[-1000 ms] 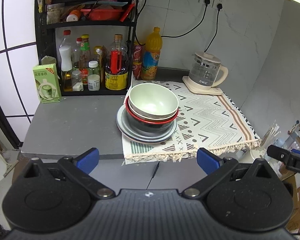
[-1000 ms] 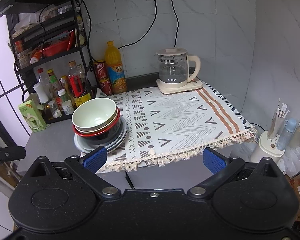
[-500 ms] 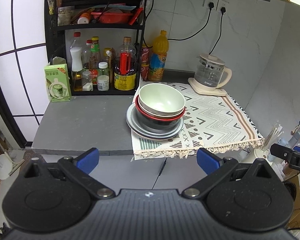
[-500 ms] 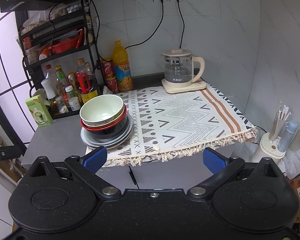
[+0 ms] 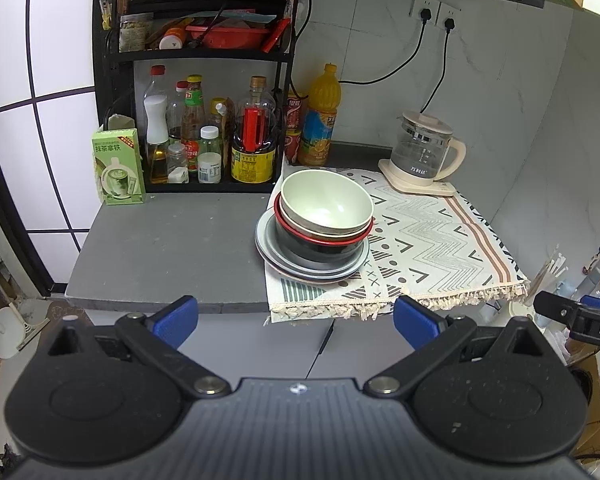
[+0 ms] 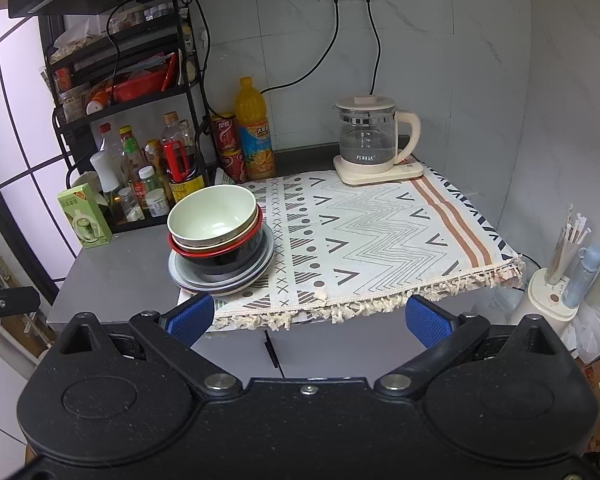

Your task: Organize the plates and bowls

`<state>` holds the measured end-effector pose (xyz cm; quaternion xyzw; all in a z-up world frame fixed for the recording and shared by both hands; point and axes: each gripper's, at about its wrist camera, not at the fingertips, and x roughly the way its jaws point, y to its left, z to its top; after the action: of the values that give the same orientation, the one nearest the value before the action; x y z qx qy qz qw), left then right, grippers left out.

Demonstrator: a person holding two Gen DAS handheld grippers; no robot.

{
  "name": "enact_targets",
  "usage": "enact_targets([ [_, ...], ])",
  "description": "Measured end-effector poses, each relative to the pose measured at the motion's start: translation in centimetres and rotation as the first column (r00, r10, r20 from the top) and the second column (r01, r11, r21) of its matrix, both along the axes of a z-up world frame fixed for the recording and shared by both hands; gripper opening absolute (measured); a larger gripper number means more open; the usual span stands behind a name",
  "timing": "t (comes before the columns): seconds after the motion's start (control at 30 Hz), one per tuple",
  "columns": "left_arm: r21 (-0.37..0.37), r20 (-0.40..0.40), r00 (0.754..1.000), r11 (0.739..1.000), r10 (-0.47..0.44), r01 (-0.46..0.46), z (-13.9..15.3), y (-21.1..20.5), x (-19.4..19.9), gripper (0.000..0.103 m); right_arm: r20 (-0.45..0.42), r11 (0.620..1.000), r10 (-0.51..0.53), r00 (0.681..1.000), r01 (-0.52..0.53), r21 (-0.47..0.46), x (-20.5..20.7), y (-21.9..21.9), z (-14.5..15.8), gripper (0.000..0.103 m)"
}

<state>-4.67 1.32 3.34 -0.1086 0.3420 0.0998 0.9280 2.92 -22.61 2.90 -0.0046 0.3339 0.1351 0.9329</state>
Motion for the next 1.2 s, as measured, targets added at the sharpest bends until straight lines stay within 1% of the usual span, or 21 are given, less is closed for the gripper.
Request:
enact_targets([
  [0.5, 0.000, -0.006, 1.000, 1.000, -0.019, 0.019, -0.2, 0.1, 0.8, 0.103, -0.008, 1.000, -0.021, 1.000, 0.020, -0.014, 0.5, 0.0, -0.4, 0.103],
  [1.2, -0.001, 0.001, 0.999, 0.999, -0.046, 0.046, -0.4, -0.5, 0.7, 0.103, 0.003, 0.999, -0.035, 0.999, 0.035, -0.024, -0.2, -1.0, -0.1, 0.103],
])
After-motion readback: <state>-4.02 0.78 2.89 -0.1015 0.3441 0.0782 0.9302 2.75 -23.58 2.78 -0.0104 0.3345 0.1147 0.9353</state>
